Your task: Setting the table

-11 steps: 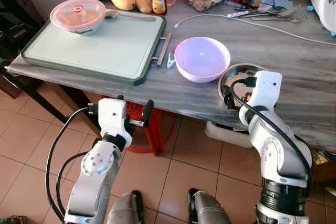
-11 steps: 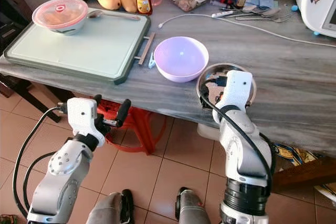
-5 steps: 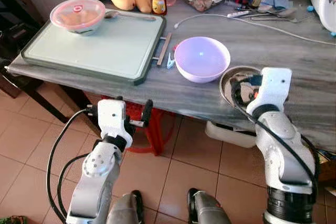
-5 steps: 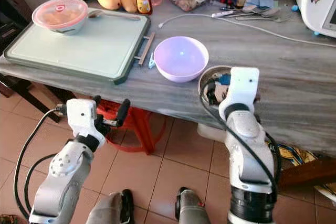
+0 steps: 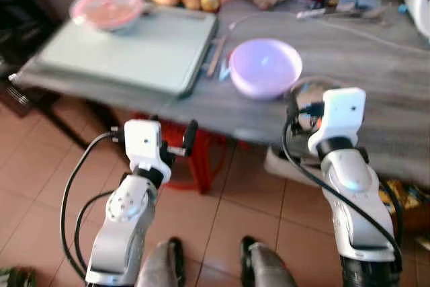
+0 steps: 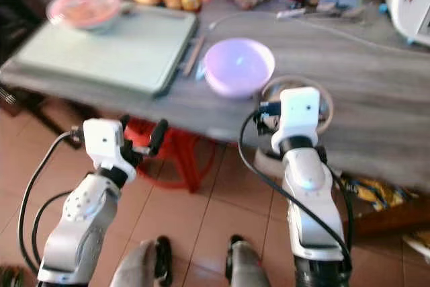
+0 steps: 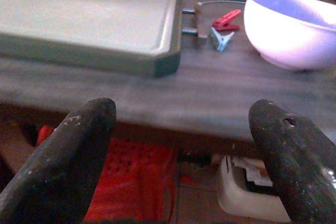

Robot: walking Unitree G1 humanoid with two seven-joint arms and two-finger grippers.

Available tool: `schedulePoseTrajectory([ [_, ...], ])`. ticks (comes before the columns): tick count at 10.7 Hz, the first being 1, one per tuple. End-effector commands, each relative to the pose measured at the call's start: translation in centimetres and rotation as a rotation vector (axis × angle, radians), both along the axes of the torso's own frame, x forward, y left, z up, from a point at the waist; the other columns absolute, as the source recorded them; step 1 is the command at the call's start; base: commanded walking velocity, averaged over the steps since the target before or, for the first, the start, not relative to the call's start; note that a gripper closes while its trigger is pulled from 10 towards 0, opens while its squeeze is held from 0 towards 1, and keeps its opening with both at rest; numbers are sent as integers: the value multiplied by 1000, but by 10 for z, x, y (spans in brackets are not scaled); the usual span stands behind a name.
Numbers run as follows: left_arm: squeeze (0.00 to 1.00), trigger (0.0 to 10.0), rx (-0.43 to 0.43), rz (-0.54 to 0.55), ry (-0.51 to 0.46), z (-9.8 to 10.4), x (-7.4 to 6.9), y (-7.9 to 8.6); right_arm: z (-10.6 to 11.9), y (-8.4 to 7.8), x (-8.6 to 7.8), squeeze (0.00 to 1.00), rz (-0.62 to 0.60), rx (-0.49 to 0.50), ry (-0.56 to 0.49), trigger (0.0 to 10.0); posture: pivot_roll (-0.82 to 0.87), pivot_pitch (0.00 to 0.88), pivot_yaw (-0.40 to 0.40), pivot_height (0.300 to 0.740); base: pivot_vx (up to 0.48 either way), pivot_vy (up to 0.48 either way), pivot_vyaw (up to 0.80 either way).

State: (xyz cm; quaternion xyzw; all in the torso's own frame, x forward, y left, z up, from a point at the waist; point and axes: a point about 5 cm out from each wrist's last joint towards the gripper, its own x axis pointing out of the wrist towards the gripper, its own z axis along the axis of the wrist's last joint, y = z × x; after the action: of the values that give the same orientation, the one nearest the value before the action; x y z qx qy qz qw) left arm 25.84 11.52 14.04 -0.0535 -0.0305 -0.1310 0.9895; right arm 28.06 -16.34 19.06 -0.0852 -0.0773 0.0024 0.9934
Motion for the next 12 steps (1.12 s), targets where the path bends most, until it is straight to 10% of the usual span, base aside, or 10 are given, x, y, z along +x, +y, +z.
schedulePoseTrajectory([
  [1, 0, 10000, 10, 13, 10, -2, -2, 3, -3, -2, -1, 0, -3, -7, -10, 10000, -41, 169, 31, 740, -401, 0, 0],
  [12, 0, 10000, -37, 155, 83, -37, -14, 26, -76, -13, -27, 0, -60, 90, 75, 10000, -73, 58, 88, 740, -215, 0, -45],
])
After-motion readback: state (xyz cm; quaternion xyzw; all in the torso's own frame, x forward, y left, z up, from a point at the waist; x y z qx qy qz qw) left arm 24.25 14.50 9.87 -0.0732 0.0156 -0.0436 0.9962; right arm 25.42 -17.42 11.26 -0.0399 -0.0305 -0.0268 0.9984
